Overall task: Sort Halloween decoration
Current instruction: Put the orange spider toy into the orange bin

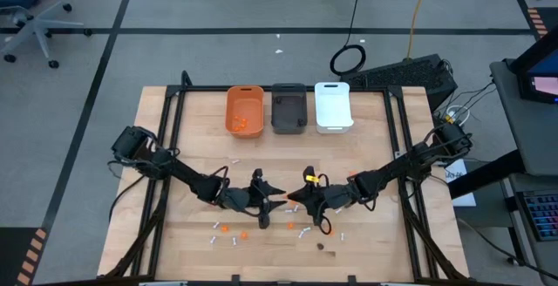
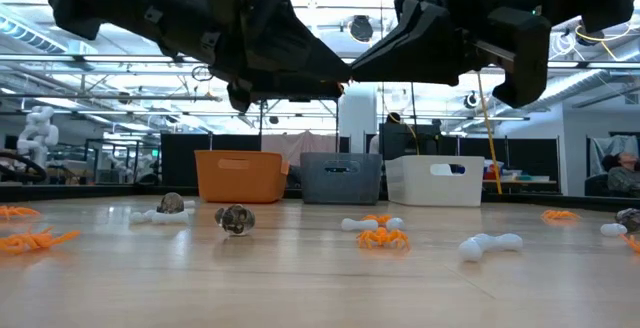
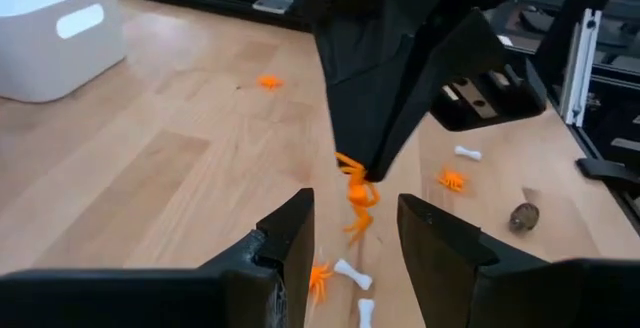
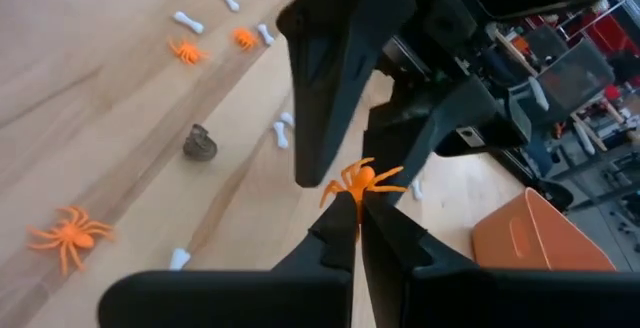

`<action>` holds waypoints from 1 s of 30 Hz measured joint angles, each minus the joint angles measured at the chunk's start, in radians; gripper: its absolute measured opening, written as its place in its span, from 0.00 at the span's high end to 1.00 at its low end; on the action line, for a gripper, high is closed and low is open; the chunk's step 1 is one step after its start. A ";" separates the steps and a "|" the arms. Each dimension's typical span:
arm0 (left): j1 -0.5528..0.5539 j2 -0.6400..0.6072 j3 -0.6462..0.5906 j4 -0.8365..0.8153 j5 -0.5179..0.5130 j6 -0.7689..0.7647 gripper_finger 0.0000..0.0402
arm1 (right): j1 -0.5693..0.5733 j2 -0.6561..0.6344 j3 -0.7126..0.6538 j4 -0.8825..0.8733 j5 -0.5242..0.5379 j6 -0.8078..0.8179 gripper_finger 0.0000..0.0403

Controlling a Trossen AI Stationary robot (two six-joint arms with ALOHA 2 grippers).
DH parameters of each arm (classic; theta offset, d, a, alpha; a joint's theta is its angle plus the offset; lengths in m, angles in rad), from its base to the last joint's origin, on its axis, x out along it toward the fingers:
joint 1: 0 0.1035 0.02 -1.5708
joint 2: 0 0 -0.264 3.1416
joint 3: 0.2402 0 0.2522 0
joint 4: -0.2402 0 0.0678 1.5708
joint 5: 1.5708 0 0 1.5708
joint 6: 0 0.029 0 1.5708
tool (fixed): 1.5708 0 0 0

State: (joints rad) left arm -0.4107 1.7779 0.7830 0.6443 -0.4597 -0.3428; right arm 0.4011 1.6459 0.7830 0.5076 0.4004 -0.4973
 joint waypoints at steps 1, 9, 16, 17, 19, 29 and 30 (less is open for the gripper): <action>0.000 0.000 0.000 0.001 0.000 0.002 0.66 | 0.000 0.000 0.000 0.000 0.000 -0.002 1.00; 0.000 0.000 0.000 -0.003 0.016 0.021 0.89 | 0.000 0.000 0.000 -0.009 0.048 -0.002 1.00; -0.001 0.000 0.000 -0.006 0.024 0.044 0.99 | 0.000 0.000 0.000 -0.013 0.045 0.016 1.00; -0.001 0.000 0.000 -0.006 0.025 0.049 1.00 | 0.000 0.000 0.000 -0.015 0.045 0.027 1.00; -0.001 0.000 0.000 -0.006 0.026 0.065 1.00 | 0.004 0.000 0.000 -0.028 0.045 0.048 0.98; -0.001 0.000 0.000 -0.007 0.027 0.156 1.00 | 0.032 0.000 0.000 -0.105 0.121 0.184 0.70; -0.001 0.000 0.000 -0.007 0.027 0.183 1.00 | 0.032 0.000 0.000 -0.119 0.136 0.199 0.67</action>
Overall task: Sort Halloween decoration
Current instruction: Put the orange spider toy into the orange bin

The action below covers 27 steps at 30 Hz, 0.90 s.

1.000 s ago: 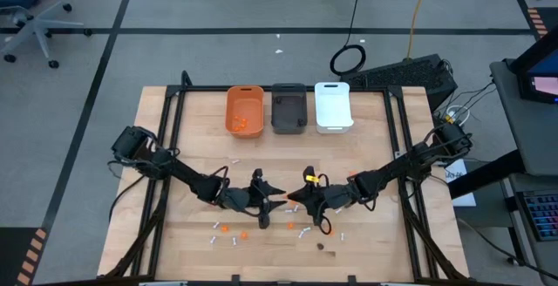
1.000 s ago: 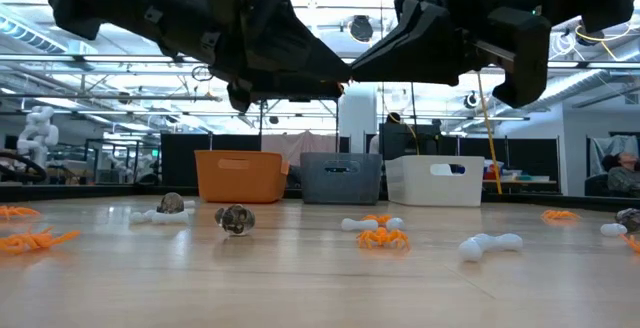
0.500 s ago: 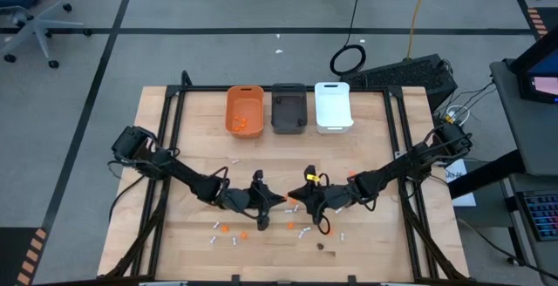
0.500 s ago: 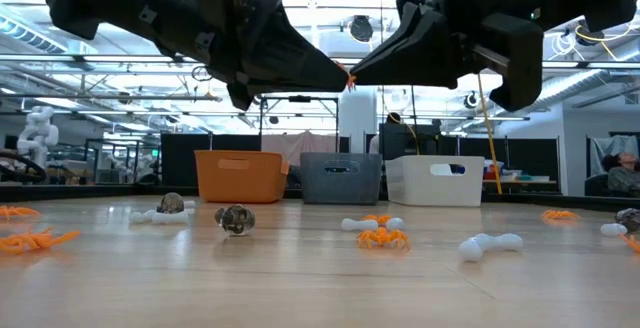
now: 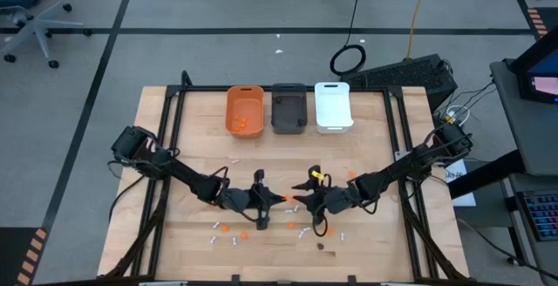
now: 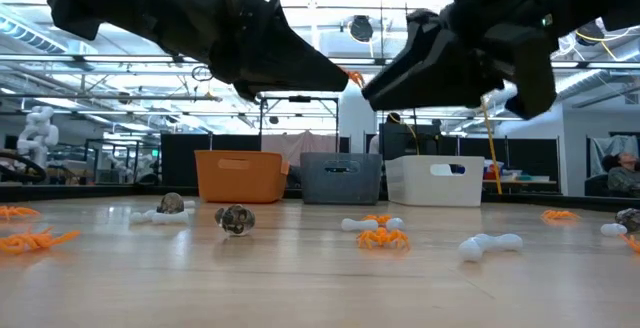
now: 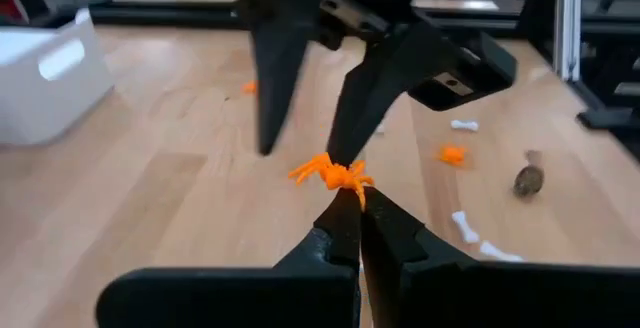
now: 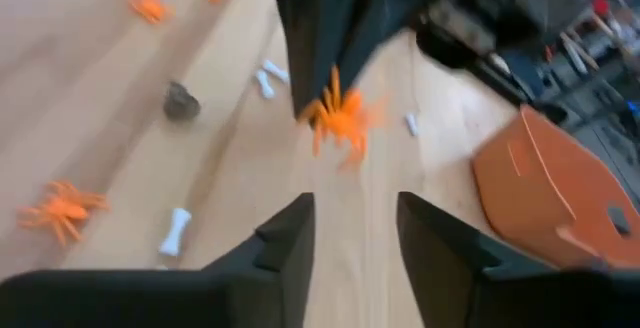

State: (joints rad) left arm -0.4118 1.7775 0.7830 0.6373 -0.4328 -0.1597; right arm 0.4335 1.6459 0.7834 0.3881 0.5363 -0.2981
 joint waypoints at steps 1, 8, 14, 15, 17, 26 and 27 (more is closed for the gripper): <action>0.000 0.000 0.000 0.000 0.000 0.031 1.00 | 0.000 0.000 0.000 -0.018 0.015 0.015 0.65; -0.001 0.000 0.000 0.009 0.000 0.297 1.00 | 0.000 0.000 0.000 -0.146 0.014 0.146 0.57; -0.001 0.000 0.000 0.023 0.007 0.520 1.00 | 0.000 0.000 0.000 -0.232 -0.038 0.277 0.58; -0.001 0.000 0.000 0.030 0.008 0.553 1.00 | 0.000 0.000 0.000 -0.242 -0.044 0.291 0.58; -0.001 -0.001 0.000 0.038 0.010 0.615 1.00 | 0.000 0.000 0.000 -0.255 -0.057 0.312 0.58; -0.001 -0.001 0.000 0.038 0.010 0.751 1.00 | 0.014 0.000 0.000 -0.258 -0.067 0.314 0.58; -0.001 -0.001 0.000 0.038 0.010 0.751 1.00 | 0.014 0.000 0.000 -0.258 -0.068 0.312 0.58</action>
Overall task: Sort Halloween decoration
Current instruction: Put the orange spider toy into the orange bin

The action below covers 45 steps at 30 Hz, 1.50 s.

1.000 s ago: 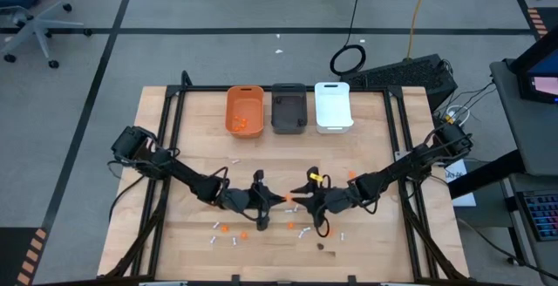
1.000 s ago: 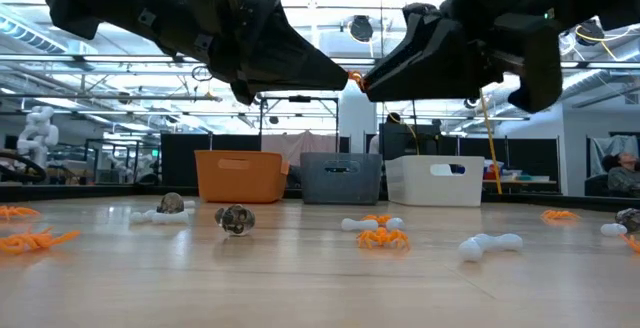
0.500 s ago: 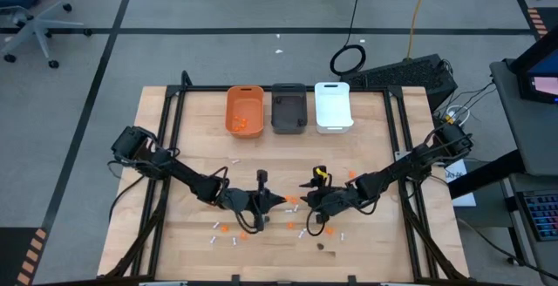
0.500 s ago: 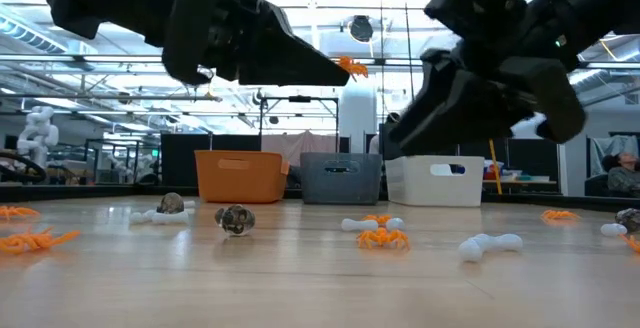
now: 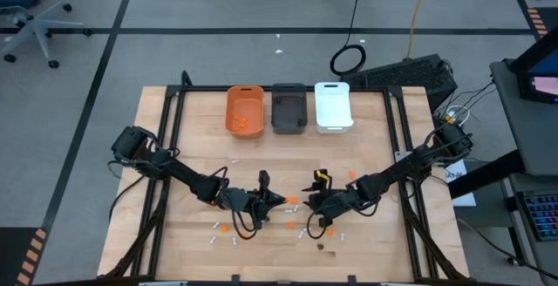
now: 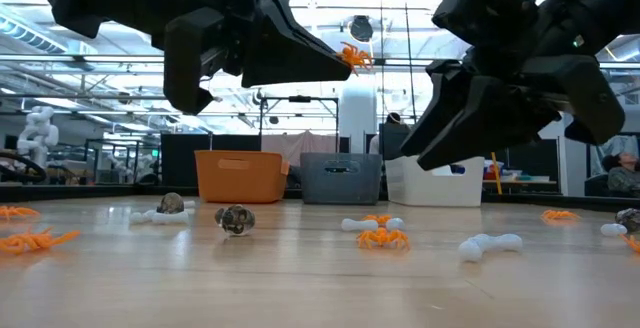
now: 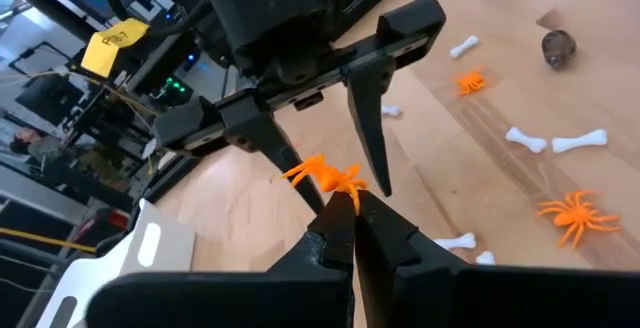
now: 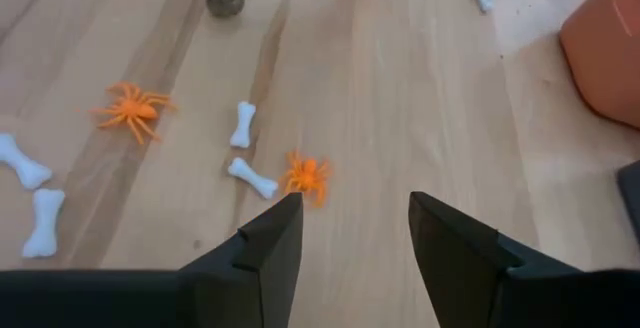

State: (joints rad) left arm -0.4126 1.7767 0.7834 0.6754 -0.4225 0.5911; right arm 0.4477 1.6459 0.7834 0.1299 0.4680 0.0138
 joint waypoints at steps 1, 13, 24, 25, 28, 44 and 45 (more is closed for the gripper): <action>0.000 0.000 0.000 0.000 0.000 0.000 1.00 | 0.000 0.000 0.000 0.000 -0.001 -0.002 0.58; 0.000 0.000 0.000 0.028 0.000 -0.001 1.00 | -0.001 0.000 0.000 0.016 -0.001 -0.018 0.58; 0.000 0.000 0.000 0.027 0.000 -0.177 1.00 | -0.001 0.000 0.000 0.019 -0.001 -0.015 0.58; 0.000 0.000 0.000 0.027 -0.001 -0.221 1.00 | -0.001 0.000 0.000 0.019 -0.002 -0.014 0.58; 0.000 0.000 0.000 0.027 -0.021 -0.367 1.00 | -0.001 0.000 0.000 0.019 -0.002 0.001 0.58; 0.075 -0.060 0.000 -0.008 -0.078 -0.687 1.00 | -0.001 0.000 0.000 0.019 -0.002 0.065 0.58; 0.091 -0.075 0.000 -0.030 -0.064 -0.687 1.00 | -0.001 0.000 0.000 0.019 -0.002 0.070 0.58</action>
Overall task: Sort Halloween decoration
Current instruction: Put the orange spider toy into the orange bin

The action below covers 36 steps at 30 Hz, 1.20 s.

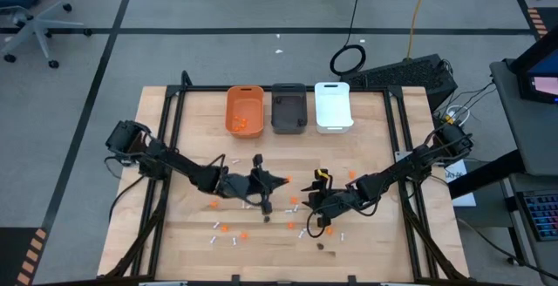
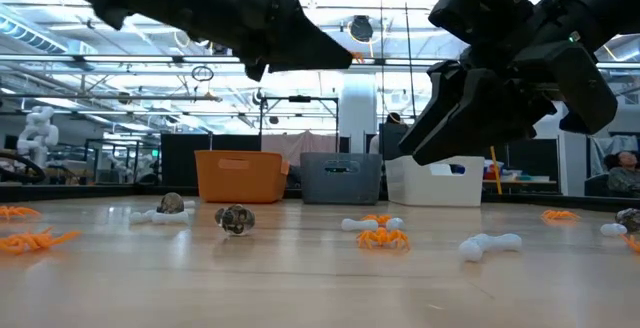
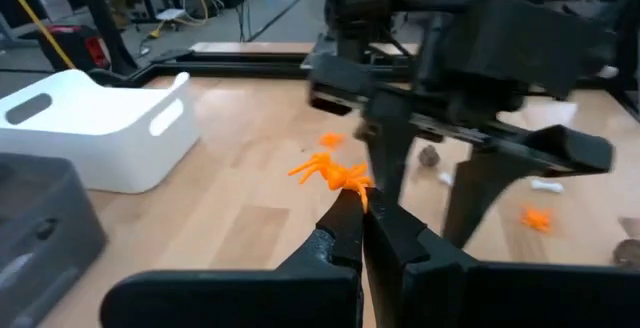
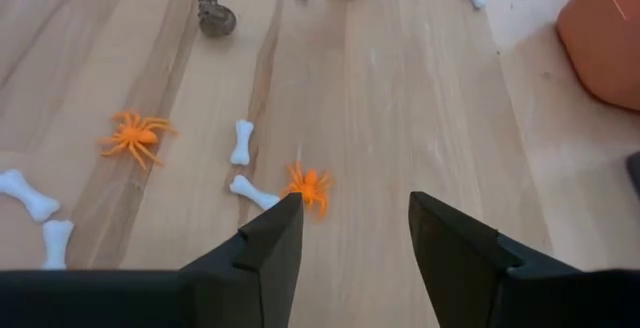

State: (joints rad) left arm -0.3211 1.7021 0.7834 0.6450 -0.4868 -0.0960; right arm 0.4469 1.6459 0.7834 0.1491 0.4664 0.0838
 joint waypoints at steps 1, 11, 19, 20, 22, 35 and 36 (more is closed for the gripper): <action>0.015 -0.018 0.000 -0.033 0.015 0.000 1.00 | 0.000 0.000 0.000 0.002 0.000 0.004 0.58; 0.231 -0.209 0.000 -0.478 0.024 -0.086 1.00 | -0.001 0.000 0.000 0.048 0.002 0.061 0.58; 0.437 -0.281 0.001 -0.619 0.023 -0.134 1.00 | -0.001 0.000 0.000 0.086 0.004 0.056 0.58; 0.465 -0.282 0.002 -0.624 0.025 -0.135 1.00 | -0.001 0.000 0.000 0.088 0.004 0.055 0.58; 0.526 -0.282 0.006 -0.651 0.052 -0.134 1.00 | -0.001 0.000 0.000 0.088 0.004 0.054 0.58; 0.833 -0.235 0.004 -0.780 0.316 -0.125 1.00 | -0.002 0.000 0.000 0.086 0.006 0.044 0.58; 0.840 -0.236 0.004 -0.778 0.320 -0.124 1.00 | -0.003 0.000 0.000 0.086 0.007 0.037 0.58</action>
State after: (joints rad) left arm 0.5184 1.4660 0.7875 -0.1326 -0.1673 -0.2203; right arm 0.4442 1.6455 0.7834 0.2356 0.4732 0.1210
